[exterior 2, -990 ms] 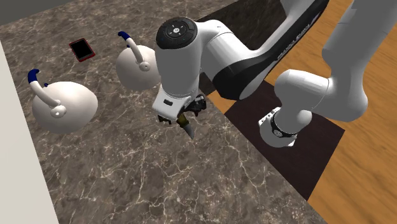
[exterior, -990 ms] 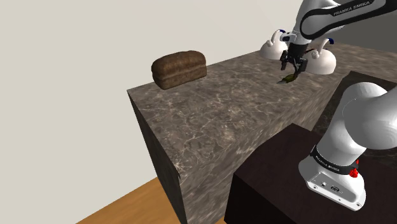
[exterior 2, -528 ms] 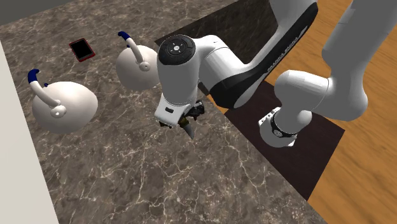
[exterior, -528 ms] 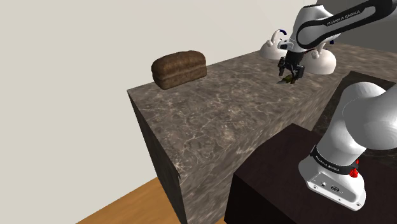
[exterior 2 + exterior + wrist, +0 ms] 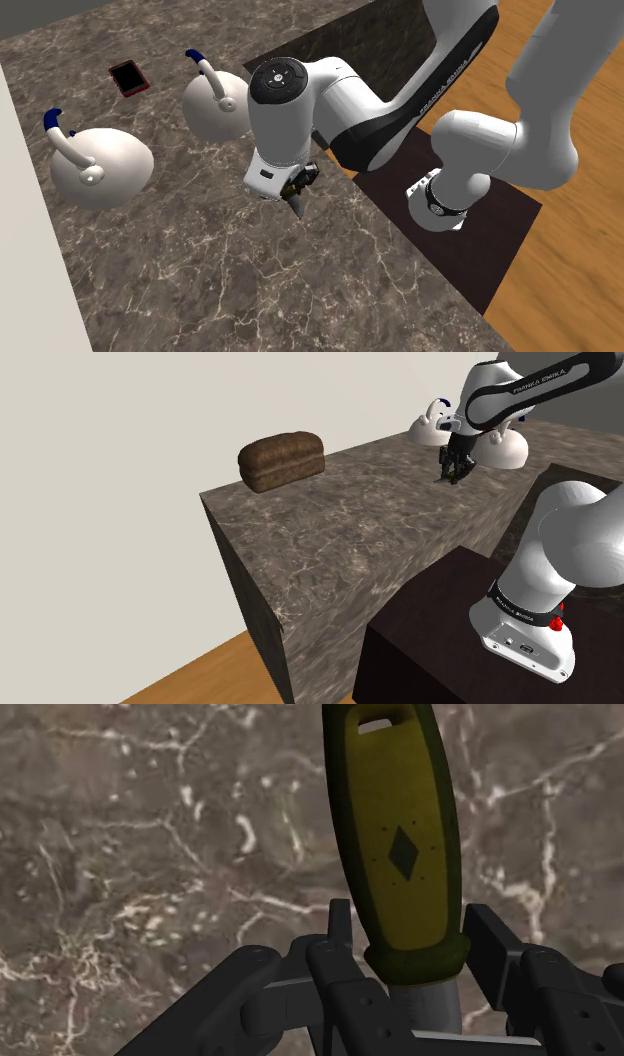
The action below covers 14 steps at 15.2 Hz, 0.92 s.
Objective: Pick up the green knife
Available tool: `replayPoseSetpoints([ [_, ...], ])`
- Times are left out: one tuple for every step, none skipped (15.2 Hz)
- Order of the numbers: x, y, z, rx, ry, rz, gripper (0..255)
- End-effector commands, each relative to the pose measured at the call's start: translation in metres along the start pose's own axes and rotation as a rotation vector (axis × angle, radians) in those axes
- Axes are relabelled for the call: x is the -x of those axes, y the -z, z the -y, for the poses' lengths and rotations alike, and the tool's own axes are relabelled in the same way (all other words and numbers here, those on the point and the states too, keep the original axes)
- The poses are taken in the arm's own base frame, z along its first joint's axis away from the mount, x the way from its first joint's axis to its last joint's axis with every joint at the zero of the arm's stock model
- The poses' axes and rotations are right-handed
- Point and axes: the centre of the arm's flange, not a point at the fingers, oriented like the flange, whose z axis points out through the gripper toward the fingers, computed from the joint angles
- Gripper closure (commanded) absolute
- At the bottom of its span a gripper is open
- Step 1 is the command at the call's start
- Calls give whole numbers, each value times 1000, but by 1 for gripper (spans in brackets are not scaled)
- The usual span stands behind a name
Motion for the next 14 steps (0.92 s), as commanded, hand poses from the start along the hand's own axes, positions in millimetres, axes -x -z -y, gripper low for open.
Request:
replayPoseSetpoints([
  [0, 0, 0, 0, 0, 0, 255],
  [0, 0, 0, 0, 0, 0, 255],
  [0, 0, 0, 0, 0, 0, 255],
  [0, 5, 0, 0, 0, 0, 255],
  [0, 10, 0, 0, 0, 0, 255],
  [1, 16, 0, 0, 0, 0, 255],
  [1, 21, 0, 0, 0, 0, 255],
  [1, 26, -1, 0, 0, 0, 255],
  [1, 32, -1, 0, 0, 0, 255],
  [2, 37, -1, 0, 0, 0, 255],
  [2, 42, -1, 0, 0, 0, 255],
  [2, 47, -1, 0, 0, 0, 255],
  [2, 53, -2, 0, 0, 0, 255],
  [3, 58, -2, 0, 0, 0, 255],
])
